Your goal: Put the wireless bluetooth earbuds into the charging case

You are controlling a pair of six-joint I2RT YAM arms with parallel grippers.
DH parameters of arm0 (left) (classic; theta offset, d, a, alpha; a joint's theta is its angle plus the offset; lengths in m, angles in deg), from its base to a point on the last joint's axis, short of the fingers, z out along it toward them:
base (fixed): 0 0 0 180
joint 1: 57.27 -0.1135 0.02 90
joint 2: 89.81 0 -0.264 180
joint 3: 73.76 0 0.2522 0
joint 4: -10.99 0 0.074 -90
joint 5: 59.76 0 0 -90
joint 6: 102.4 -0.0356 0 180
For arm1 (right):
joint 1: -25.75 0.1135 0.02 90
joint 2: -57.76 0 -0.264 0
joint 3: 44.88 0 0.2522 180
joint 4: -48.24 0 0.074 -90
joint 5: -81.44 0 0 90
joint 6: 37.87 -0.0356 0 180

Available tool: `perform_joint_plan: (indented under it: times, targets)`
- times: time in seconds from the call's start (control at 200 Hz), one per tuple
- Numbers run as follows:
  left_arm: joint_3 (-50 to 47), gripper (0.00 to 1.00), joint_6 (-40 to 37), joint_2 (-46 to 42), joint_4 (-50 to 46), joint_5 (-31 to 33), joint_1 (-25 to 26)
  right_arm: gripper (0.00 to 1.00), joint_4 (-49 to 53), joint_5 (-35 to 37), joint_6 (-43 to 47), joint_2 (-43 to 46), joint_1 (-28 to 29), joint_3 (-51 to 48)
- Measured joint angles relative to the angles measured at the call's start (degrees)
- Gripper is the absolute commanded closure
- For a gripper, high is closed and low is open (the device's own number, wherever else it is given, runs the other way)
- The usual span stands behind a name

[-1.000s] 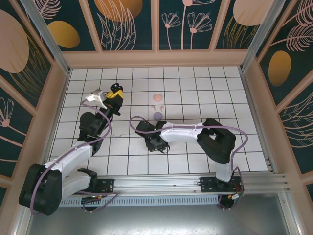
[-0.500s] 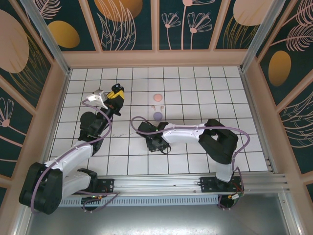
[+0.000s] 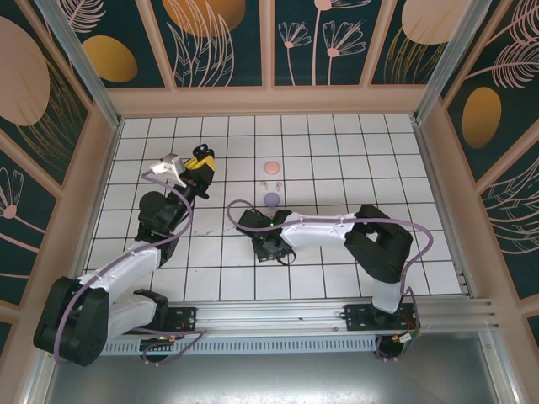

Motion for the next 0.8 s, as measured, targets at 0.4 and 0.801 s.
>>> perform_joint_plan:
  times: [0.4, 0.801]
  targets:
    - [1.5, 1.00, -2.0, -0.5, 0.5, -4.3, 0.0, 0.89, 2.1, 2.3, 1.7, 10.9, -5.1, 2.8]
    - [1.9, 1.00, -11.6, 1.5, 3.9, -12.7, 4.5, 0.89, 2.2, 3.2, 11.9, 22.6, -16.8, 18.4]
